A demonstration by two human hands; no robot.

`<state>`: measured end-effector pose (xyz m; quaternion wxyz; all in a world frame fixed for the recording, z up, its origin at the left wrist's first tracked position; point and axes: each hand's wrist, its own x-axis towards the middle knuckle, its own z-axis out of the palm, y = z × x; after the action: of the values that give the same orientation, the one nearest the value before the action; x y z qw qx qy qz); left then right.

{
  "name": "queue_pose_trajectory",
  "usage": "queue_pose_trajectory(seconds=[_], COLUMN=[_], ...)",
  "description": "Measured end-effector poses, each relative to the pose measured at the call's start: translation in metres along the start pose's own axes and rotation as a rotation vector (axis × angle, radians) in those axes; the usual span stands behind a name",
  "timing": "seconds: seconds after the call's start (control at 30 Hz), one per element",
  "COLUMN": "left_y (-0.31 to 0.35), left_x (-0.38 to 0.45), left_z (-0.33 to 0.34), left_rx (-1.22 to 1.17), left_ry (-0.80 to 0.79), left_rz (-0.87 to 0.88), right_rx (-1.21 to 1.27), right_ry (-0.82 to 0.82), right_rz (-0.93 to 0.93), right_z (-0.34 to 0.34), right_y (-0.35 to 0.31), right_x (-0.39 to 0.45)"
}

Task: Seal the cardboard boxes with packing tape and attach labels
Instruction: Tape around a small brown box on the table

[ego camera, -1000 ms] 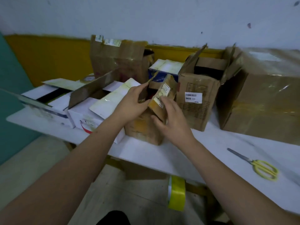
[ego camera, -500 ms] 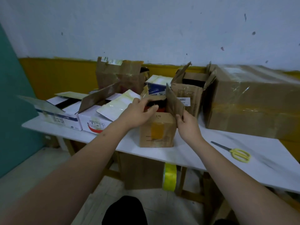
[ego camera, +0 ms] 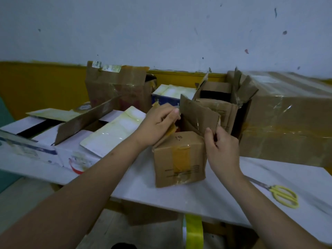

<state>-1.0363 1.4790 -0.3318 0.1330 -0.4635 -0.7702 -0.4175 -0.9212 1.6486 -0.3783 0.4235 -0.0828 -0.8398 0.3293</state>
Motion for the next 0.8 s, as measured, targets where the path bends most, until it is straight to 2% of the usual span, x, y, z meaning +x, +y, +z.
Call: queue_pose_trajectory(seconds=[0.17,0.33,0.47,0.6,0.73,0.8], left_y=[0.011,0.034,0.068,0.092,0.078,0.054], left_x=[0.009,0.005,-0.001,-0.005,-0.012,-0.023], left_z=[-0.002,0.006,0.020,0.045,0.058,0.057], left_rx=[-0.250,-0.266,-0.253,-0.133,0.208,0.332], left_ry=[0.119,0.166,0.260,0.313,0.086,0.035], left_rz=[-0.102,-0.119,-0.052,0.069,0.322,0.330], right_rx=[0.051,0.114,0.234,0.267,0.352,0.363], right_ry=[0.140,0.177,0.149,0.143,0.128,0.141], right_rz=[-0.026,0.036,0.077,0.133,0.239,0.320], right_z=[0.011,-0.001,-0.033,-0.057,-0.050,-0.041], right_y=[-0.007,-0.008,-0.001,0.018,0.043,0.057], right_x=[0.004,-0.005,-0.010,-0.004,-0.002,-0.004])
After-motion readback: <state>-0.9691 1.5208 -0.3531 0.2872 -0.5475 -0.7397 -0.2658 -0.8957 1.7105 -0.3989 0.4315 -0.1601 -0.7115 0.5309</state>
